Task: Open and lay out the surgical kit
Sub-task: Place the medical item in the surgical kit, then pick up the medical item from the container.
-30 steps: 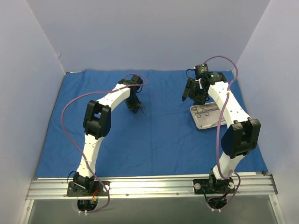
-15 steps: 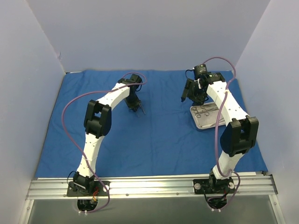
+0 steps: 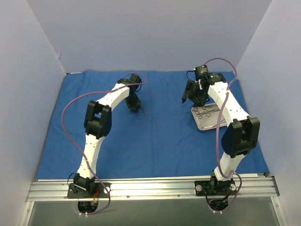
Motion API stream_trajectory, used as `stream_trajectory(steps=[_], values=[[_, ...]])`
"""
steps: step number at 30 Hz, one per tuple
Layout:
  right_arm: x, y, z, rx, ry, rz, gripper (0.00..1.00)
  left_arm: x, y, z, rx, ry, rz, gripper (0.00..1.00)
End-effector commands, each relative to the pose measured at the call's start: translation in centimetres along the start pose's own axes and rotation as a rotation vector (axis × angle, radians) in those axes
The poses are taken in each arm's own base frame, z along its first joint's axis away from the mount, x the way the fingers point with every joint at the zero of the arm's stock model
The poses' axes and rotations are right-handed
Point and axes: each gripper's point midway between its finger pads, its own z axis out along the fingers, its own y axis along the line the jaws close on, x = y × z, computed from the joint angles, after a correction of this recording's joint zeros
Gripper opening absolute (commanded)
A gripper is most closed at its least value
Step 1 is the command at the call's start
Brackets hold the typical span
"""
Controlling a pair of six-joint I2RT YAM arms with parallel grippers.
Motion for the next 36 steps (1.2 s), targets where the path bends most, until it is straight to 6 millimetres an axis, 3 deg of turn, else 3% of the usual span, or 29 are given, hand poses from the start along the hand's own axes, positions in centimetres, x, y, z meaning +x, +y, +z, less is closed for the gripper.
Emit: stream_trajectory(steps=[1, 6, 16, 17, 20, 21, 23, 24, 25, 26, 27, 28, 29, 30, 33, 35, 36], values=[[-0.7, 0.1, -0.2, -0.005, -0.008, -0.010, 0.58, -0.4, 0.3, 0.8, -0.012, 0.002, -0.002, 0.23], [-0.8, 0.1, -0.2, -0.005, -0.006, -0.007, 0.58, -0.1, 0.8, 0.9, -0.019, 0.019, -0.008, 0.34], [-0.9, 0.1, 0.1, -0.005, -0.004, -0.005, 0.57, -0.7, 1.6, 0.1, -0.011, 0.018, -0.025, 0.40], [-1.2, 0.2, -0.1, -0.007, -0.010, -0.004, 0.57, -0.9, 1.7, -0.3, -0.008, 0.011, -0.021, 0.48], [-1.6, 0.3, 0.0, -0.003, -0.014, -0.006, 0.57, -1.6, 2.5, -2.6, 0.010, -0.016, -0.004, 0.62], [-2.2, 0.5, -0.3, -0.003, -0.031, -0.003, 0.57, -2.1, 2.4, -4.8, 0.050, -0.043, -0.003, 0.64], [-2.8, 0.5, -0.3, -0.002, -0.040, 0.005, 0.58, -2.4, 3.5, -5.9, 0.069, -0.064, 0.017, 0.70], [-3.2, 0.4, -0.4, 0.005, -0.048, 0.009, 0.58, -3.1, 3.5, -8.5, 0.116, -0.108, 0.026, 0.72], [-3.9, 0.2, -0.4, 0.010, -0.064, 0.020, 0.58, -3.6, 2.7, -9.6, 0.189, -0.128, 0.048, 0.72], [-4.3, -0.1, -0.4, 0.023, -0.075, 0.031, 0.58, -3.4, 3.6, -9.6, 0.202, -0.121, 0.087, 0.73], [-4.5, -0.6, -0.4, 0.038, -0.075, 0.044, 0.58, -3.8, 3.5, -11.8, 0.259, -0.162, 0.119, 0.74], [-4.9, -1.2, -0.2, 0.054, -0.079, 0.078, 0.58, -3.4, 2.1, -12.9, 0.365, -0.161, 0.169, 0.74], [-5.6, -2.9, -0.2, 0.070, -0.082, 0.138, 0.58, -2.8, 2.9, -12.9, 0.377, -0.151, 0.234, 0.74], [-6.0, -3.8, -0.3, 0.068, -0.092, 0.181, 0.58, -2.7, 3.3, -14.7, 0.401, -0.181, 0.265, 0.74], [-5.3, -8.6, 1.1, 0.113, -0.047, 0.335, 0.56, -1.4, 5.2, -15.8, 0.444, -0.207, 0.373, 0.74], [-3.8, -11.9, 1.8, 0.170, 0.018, 0.413, 0.54, -1.1, 6.3, -16.7, 0.479, -0.229, 0.407, 0.74], [-3.4, -13.0, 1.8, 0.193, 0.033, 0.428, 0.52, -1.1, 7.8, -15.8, 0.461, -0.212, 0.383, 0.74]])
